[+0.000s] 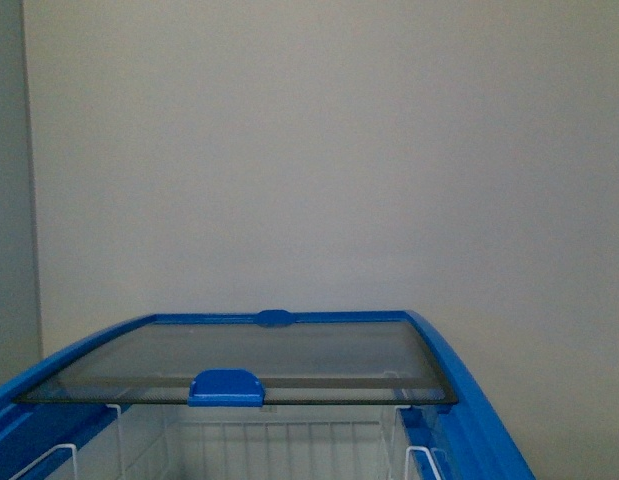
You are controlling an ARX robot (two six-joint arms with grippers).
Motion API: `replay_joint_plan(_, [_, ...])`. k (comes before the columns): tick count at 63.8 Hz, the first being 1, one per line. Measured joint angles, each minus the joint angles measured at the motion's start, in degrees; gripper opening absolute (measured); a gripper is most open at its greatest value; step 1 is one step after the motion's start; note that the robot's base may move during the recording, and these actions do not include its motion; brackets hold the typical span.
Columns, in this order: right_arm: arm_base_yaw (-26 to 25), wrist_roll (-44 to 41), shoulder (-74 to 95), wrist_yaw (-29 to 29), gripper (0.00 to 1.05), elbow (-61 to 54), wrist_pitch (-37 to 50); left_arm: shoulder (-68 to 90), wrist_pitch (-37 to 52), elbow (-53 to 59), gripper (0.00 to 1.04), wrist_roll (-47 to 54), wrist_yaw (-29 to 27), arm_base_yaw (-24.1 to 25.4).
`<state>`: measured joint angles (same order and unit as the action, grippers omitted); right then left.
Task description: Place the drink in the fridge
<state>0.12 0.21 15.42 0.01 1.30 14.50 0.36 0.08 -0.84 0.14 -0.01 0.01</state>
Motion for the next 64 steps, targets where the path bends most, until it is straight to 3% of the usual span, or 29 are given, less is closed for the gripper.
replay_joint_plan(19, [0.0,-0.02,-5.22,-0.04,0.03,-0.42,-4.31,0.0,0.0,0.0,0.03,0.0,0.0,0.0])
replay_joint_plan(25, [0.0,-0.02,-13.66,0.07,0.03,-0.42,-14.03,0.0,0.0,0.0,0.03,0.0,-0.02,0.0])
replay_joint_plan(43, [-0.02,-0.04,-15.15,-0.02,0.03,-0.42,-14.43,0.0,0.0,0.0,0.03,0.0,0.0,0.0])
replay_joint_plan(45, [-0.02,-0.07,-15.15,-0.02,0.08,-0.39,-14.43,0.0,0.0,0.0,0.04,-0.07,0.0,0.0])
replay_joint_plan(54, [-0.02,-0.04,-15.15,-0.04,0.4,-0.42,-14.43,0.0,0.0,0.0,0.36,-0.02,0.0,0.0])
replay_joint_plan(64, [-0.02,-0.07,-15.15,-0.04,0.64,-0.42,-14.43,0.0,0.0,0.0,0.6,-0.02,0.0,0.0])
